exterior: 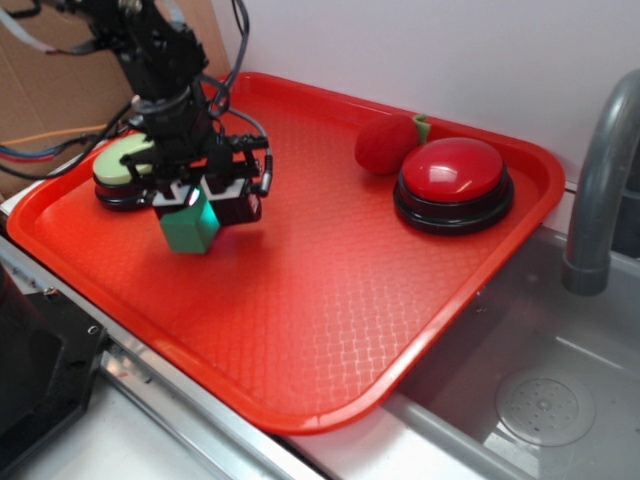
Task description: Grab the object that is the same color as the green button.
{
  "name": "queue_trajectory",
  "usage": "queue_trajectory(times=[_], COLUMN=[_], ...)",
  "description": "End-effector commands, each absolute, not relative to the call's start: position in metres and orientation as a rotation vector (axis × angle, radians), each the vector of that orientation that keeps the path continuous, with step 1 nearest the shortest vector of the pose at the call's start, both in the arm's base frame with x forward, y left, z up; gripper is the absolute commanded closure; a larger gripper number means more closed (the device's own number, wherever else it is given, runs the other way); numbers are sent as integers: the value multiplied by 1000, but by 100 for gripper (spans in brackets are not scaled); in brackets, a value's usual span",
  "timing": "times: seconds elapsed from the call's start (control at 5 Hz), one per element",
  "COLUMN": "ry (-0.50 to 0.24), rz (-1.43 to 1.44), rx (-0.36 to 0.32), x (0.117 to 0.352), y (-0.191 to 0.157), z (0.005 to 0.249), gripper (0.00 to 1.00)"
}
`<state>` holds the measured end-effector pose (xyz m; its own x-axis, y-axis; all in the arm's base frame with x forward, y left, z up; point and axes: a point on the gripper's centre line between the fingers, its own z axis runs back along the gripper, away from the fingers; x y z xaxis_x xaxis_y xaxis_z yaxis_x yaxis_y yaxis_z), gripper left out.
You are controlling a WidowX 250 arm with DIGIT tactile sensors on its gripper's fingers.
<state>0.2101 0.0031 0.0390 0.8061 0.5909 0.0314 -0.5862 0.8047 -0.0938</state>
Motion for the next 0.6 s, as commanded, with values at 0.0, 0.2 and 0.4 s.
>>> queue_trajectory(times=[0.0,0.2,0.4], ry=[10,-56,-143], rz=[176,-5,-26], rx=[-74,-137,-123], x=[232,234,235], y=[-14,-23,-29], z=[108,147,183], gripper=[100,100,100])
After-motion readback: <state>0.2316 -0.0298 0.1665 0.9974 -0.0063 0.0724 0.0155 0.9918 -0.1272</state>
